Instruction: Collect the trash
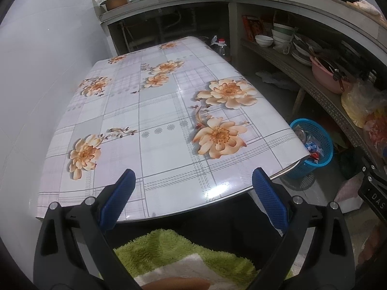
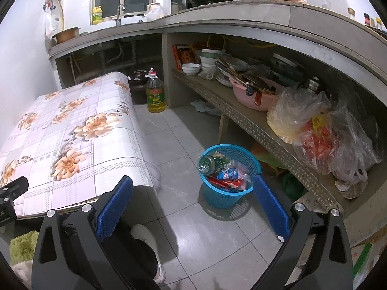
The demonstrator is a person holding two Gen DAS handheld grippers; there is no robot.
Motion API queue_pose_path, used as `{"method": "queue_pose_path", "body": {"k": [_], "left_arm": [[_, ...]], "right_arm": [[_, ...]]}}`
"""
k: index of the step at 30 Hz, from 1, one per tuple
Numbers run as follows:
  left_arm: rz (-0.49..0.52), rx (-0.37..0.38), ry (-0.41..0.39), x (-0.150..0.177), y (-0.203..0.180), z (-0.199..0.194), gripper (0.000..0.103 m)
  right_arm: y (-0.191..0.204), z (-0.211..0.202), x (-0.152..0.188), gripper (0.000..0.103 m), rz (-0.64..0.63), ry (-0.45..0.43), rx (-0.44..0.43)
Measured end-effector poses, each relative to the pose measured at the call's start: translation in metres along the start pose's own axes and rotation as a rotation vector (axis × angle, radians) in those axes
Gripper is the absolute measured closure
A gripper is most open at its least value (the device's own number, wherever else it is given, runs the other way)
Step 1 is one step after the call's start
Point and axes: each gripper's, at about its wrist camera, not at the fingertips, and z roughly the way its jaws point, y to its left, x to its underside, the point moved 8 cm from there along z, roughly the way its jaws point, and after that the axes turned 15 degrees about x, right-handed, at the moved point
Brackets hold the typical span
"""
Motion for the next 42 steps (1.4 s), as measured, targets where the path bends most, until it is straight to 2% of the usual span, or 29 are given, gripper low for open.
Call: {"method": "queue_pose_path", "body": {"k": [42], "left_arm": [[-0.009,0.022,0.022,0.0032,-0.0009,0.0055,0.010]], "right_arm": [[-0.0019,-0.0013,-0.0009,0.006,0.007,-0.005,0.005]]}}
